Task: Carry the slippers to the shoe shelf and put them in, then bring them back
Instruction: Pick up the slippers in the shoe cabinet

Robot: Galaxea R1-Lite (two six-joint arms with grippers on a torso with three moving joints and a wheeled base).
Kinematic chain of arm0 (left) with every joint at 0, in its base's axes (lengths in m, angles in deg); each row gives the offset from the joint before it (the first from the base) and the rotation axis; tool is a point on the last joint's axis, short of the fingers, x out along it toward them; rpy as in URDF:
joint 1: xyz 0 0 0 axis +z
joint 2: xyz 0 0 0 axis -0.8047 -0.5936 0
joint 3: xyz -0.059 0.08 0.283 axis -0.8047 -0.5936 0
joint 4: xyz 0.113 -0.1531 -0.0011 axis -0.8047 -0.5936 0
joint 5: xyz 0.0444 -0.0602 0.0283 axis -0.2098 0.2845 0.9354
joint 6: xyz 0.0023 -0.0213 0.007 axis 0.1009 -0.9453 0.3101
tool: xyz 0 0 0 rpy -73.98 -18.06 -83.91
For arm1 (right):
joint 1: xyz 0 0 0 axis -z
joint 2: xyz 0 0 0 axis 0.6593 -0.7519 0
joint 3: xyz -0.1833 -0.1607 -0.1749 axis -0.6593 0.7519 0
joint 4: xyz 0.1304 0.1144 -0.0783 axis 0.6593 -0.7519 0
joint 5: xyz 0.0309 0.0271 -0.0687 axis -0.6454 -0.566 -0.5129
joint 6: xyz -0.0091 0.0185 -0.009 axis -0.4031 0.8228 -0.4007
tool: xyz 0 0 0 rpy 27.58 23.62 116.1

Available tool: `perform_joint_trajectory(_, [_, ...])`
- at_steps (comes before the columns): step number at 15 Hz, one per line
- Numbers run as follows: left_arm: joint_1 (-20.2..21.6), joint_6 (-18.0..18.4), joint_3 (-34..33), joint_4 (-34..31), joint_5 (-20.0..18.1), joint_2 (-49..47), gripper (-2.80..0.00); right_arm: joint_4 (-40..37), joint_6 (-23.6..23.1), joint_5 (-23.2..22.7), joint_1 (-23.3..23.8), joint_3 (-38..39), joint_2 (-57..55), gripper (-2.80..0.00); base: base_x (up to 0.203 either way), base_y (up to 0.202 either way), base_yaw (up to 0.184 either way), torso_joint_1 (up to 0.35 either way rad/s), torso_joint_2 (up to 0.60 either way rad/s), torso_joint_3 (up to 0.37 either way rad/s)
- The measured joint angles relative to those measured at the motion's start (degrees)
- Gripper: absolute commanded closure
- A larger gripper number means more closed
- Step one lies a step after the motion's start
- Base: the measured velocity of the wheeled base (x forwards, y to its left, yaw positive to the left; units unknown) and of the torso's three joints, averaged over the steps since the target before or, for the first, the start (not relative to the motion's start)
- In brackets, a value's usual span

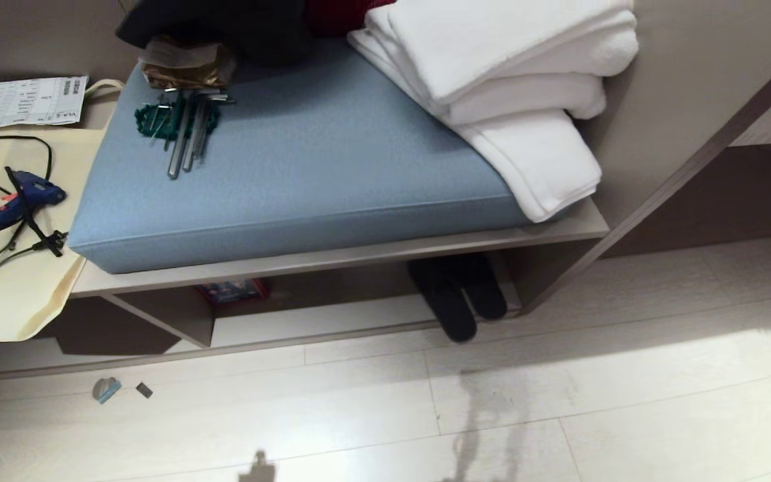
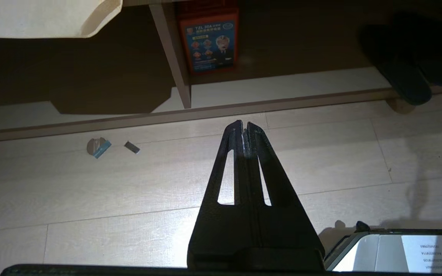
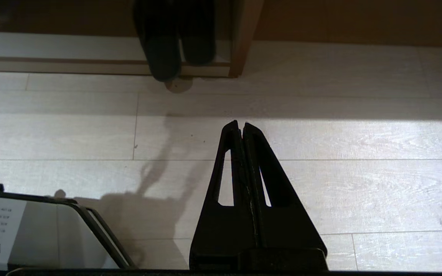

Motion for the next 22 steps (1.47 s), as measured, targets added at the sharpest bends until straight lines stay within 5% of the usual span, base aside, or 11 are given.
perform_joint_trajectory(22, [0.0,-0.1,0.0,0.0,0.0,0.0,0.0,0.0,0.0,0.0,0.0,0.0,0.0,0.0,0.0,0.0,0.0,0.001,0.0,0.202])
